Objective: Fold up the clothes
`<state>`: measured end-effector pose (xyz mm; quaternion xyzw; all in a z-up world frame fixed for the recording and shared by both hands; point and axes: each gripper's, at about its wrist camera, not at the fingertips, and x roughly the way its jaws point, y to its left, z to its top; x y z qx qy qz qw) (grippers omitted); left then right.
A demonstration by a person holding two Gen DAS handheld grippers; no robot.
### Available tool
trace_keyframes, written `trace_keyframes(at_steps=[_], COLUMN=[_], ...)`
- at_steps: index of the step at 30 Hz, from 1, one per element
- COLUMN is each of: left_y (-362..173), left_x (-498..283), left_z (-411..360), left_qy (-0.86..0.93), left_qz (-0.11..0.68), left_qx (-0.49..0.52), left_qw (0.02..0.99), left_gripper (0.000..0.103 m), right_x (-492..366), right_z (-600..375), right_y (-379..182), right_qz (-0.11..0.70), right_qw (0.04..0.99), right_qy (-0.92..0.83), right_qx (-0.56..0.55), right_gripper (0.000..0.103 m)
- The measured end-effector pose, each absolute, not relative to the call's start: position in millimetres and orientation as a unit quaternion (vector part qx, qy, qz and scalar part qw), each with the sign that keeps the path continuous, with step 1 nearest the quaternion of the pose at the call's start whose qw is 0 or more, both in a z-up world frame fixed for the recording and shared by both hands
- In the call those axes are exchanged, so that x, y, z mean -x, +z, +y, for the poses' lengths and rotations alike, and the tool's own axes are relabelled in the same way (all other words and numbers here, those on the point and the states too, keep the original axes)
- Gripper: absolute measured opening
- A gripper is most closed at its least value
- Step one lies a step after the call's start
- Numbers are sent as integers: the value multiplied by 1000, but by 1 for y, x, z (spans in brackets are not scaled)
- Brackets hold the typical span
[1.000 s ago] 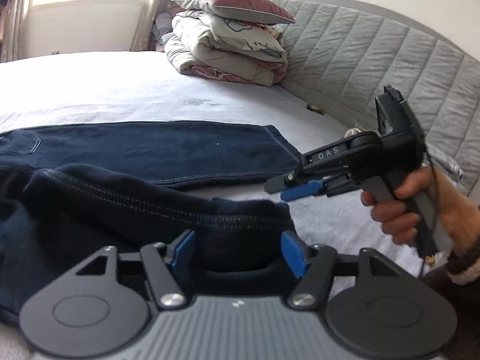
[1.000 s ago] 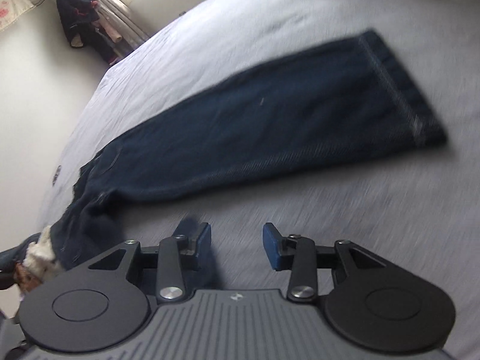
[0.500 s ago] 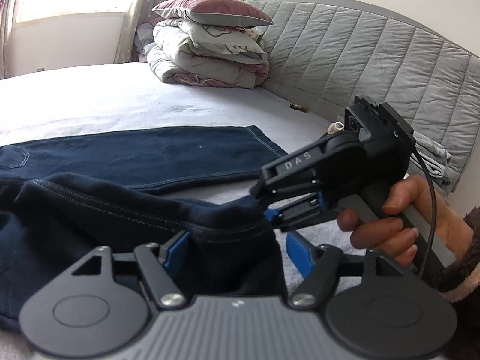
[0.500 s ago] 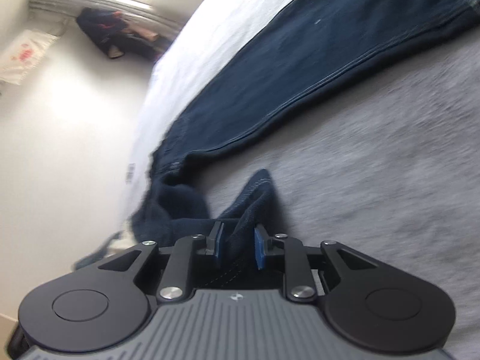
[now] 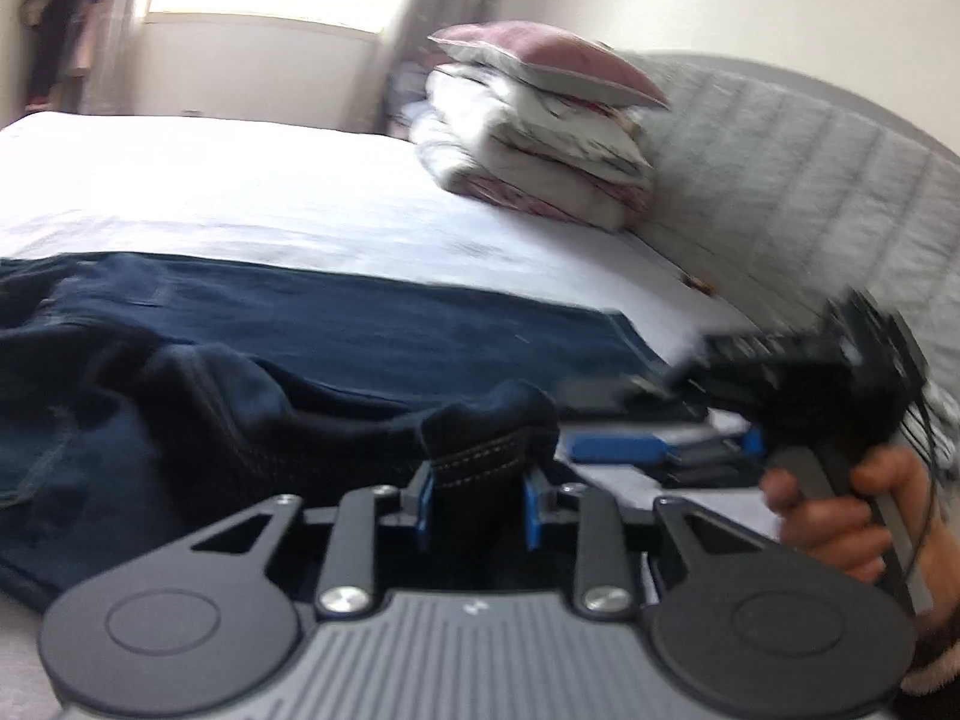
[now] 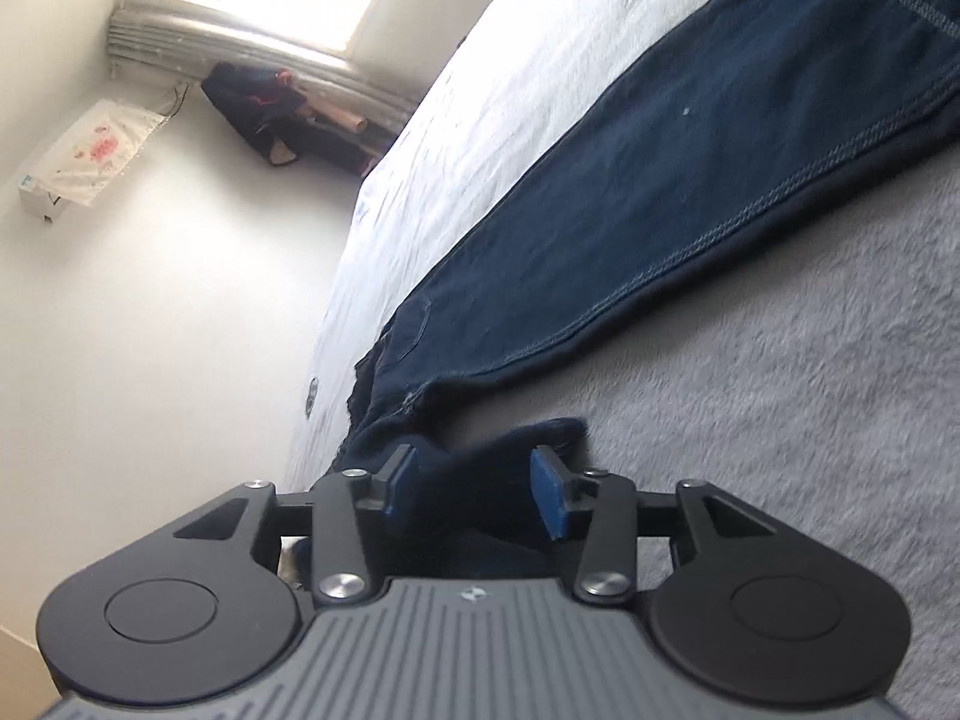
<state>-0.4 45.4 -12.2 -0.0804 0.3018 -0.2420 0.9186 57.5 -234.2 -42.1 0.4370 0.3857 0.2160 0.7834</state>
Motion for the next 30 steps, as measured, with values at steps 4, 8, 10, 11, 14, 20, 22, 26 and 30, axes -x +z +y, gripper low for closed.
trace_keyframes(at_steps=[4, 8, 10, 11, 14, 20, 22, 26, 30], left_y=[-10, -15, -15, -16, -19, -25, -27, -30, -34], left_x=[-11, -19, -21, -22, -25, -35, -37, -41, -47], left_z=[87, 127, 142, 146, 153, 166, 171, 176, 179], left_qy=[-183, -138, -125, -121, -116, -110, -102, -85, -73], left_qz=[315, 340, 344, 346, 352, 363, 367, 374, 379], left_qx=[115, 143, 163, 169, 180, 193, 197, 196, 195], left_qw=[924, 919, 916, 915, 911, 905, 903, 902, 902], left_gripper=[28, 28, 28, 28, 28, 29, 29, 31, 33], right_x=[-61, -69, -72, -73, -77, -96, -103, -117, -132], right_z=[-226, -205, -193, -187, -175, -159, -152, -140, -130], right_y=[-48, -58, -63, -65, -69, -74, -76, -78, -81], right_qz=[391, 415, 421, 423, 422, 405, 397, 379, 376], right_qw=[788, 784, 783, 783, 782, 785, 798, 806, 793], right_qy=[201, 208, 216, 219, 227, 242, 237, 252, 276], right_qx=[-430, -412, -404, -400, -399, -401, -387, -378, -392], right_gripper=[46, 47, 47, 47, 49, 58, 58, 58, 58])
